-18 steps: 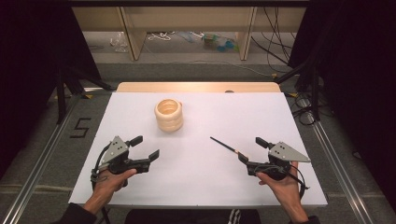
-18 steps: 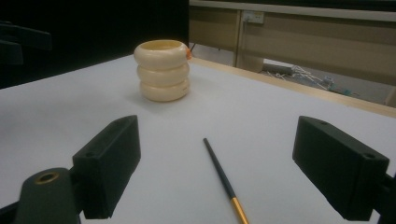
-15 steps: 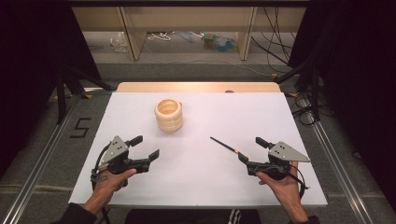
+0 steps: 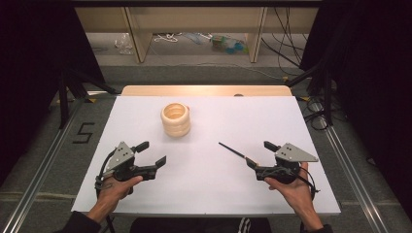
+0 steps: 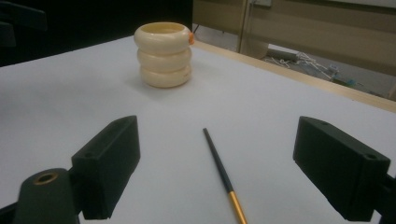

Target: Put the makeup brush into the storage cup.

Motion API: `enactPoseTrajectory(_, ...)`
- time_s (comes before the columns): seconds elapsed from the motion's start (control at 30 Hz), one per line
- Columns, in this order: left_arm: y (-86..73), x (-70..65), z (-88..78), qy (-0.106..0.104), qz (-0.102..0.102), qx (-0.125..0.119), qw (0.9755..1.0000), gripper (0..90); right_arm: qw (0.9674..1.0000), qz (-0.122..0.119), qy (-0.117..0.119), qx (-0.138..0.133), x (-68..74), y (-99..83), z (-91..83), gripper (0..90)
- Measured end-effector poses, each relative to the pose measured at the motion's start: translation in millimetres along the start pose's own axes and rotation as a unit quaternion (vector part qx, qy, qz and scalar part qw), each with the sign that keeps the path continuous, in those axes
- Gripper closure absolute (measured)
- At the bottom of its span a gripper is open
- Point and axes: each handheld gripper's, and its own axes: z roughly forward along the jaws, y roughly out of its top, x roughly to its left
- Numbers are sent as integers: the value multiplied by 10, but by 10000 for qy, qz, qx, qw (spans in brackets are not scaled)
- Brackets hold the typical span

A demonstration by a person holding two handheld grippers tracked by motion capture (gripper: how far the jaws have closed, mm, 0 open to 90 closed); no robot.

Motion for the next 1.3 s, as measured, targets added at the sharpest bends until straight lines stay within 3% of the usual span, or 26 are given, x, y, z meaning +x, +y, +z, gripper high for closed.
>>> enactPoseTrajectory(0.27, -6, -2, 5, 5, -11, 20, 10000, 157, 9989, -206, 15, 417, -48, 105, 81, 163)
enactPoseTrajectory(0.53, -8, 1, 7, -15, 11, 15, 10000, 157, 9921, -428, 58, 1182, -137, 260, 273, 191)
enactPoseTrajectory(0.6, -6, 6, 7, -14, 31, 17, 10000, 157, 9914, -450, 73, 1227, -149, 273, 301, 191)
enactPoseTrajectory(0.73, -6, -4, 5, -41, 35, 6, 10000, 157, 9846, -512, 179, 1661, -199, 322, 433, 191)
enactPoseTrajectory(0.87, -7, -8, 9, -30, 64, 20, 10000, 157, 9808, -524, 199, 1866, -239, 378, 525, 189)
enactPoseTrajectory(0.93, -7, -8, 12, -32, 59, 15, 10000, 157, 9809, -521, 189, 1867, -246, 387, 546, 187)
enactPoseTrajectory(1.07, -6, 0, 13, -90, 87, -28, 9999, 157, 9762, -594, 304, 2065, -283, 439, 654, 185)
enactPoseTrajectory(1.1, -5, 0, 13, -83, 81, -26, 9999, 157, 9767, -605, 284, 2038, -283, 436, 691, 185)
enactPoseTrajectory(1.17, -7, -7, 9, -85, 67, -7, 9999, 156, 9714, -636, 400, 2253, -294, 456, 735, 182)
enactPoseTrajectory(1.2, -7, -11, 7, -84, 79, 4, 9999, 156, 9715, -704, 354, 2237, -291, 450, 774, 180)
enactPoseTrajectory(1.23, -8, -13, 9, -86, 78, 3, 9999, 156, 9662, -814, 425, 2410, -290, 471, 813, 174)
enactPoseTrajectory(1.3, -9, -20, 13, -94, 55, 7, 9999, 156, 9647, -824, 453, 2460, -285, 476, 835, 174)
